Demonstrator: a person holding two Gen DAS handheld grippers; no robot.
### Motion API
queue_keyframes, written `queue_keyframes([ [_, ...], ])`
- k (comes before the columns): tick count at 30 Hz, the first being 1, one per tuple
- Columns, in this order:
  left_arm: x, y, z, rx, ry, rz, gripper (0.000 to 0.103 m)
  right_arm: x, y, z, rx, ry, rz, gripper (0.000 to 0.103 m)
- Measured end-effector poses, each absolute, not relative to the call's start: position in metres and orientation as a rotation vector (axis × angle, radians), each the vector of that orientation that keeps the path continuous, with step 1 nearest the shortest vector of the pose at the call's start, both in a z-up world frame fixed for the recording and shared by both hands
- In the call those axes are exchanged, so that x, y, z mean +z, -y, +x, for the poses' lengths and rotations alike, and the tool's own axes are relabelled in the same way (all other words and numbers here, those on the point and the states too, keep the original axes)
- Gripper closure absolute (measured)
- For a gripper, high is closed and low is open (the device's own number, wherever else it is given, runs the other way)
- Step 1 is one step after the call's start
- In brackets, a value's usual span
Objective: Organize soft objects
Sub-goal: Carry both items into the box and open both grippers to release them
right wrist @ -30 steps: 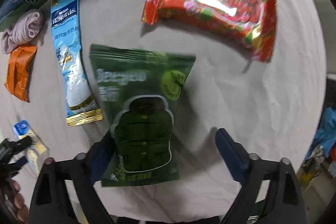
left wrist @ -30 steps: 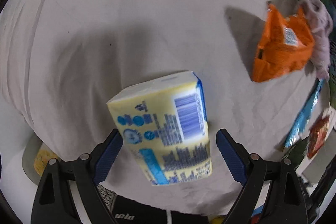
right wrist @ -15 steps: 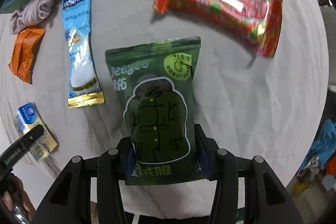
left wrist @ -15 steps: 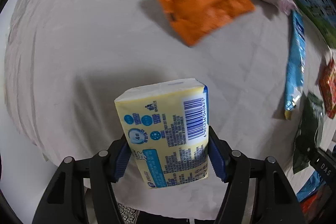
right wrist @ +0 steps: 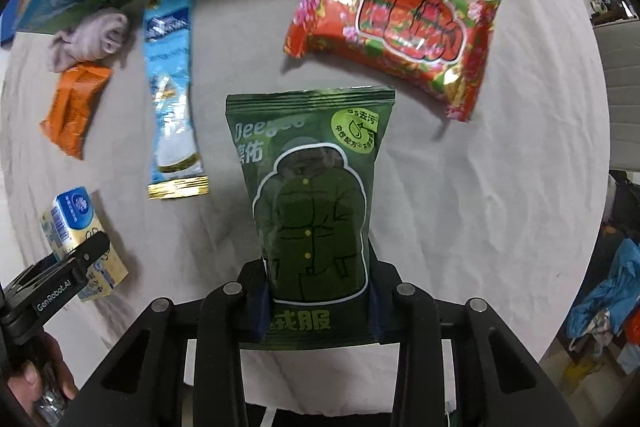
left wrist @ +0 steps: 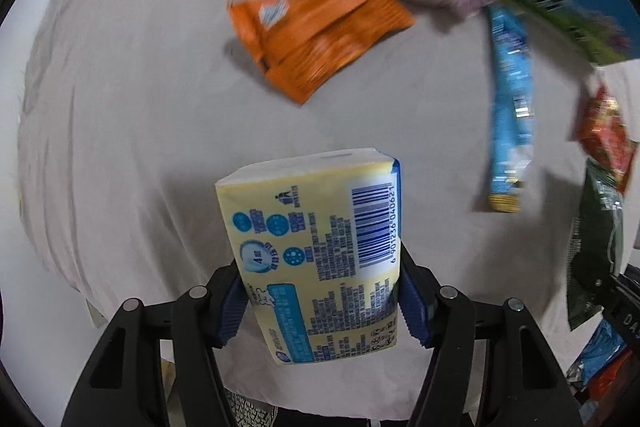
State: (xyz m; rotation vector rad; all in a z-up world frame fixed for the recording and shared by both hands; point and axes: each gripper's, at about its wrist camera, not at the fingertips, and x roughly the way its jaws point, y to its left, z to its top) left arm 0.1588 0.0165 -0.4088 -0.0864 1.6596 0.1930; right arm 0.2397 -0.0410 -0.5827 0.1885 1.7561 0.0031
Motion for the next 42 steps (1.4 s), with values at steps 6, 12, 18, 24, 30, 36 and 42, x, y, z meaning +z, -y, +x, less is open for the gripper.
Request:
queue_keyframes([
  [6, -0.331, 0.019, 0.153, 0.117, -1.518, -0.088, 0.041, -0.546, 0.035, 0.225, 0.092, -1.660, 0.214, 0.066],
  [12, -0.249, 0.045, 0.180, 0.024, -1.417, -0.117, 0.041, -0.482, 0.059, 0.237, 0.154, -1.548, 0.268, 0.066],
  [18, -0.203, 0.067, 0.229, -0.076, -1.353, -0.110, 0.041, -0.420, 0.079, 0.284, 0.186, -1.459, 0.335, 0.066],
  [24, -0.192, 0.068, 0.302, -0.133, -1.320, -0.056, 0.041, -0.388, 0.080, 0.334, 0.142, -1.377, 0.319, 0.066],
  [30, -0.208, 0.054, 0.368, -0.179, -1.338, -0.041, 0.041, -0.393, 0.070, 0.378, 0.085, -1.348, 0.307, 0.066],
  [36, -0.245, 0.042, 0.429, -0.235, -1.438, -0.076, 0.041, -0.401, 0.067, 0.445, 0.052, -1.377, 0.302, 0.066],
  [42, -0.296, 0.038, 0.482, -0.284, -1.582, -0.135, 0.041, -0.459, 0.053, 0.516, 0.021, -1.461, 0.285, 0.066],
])
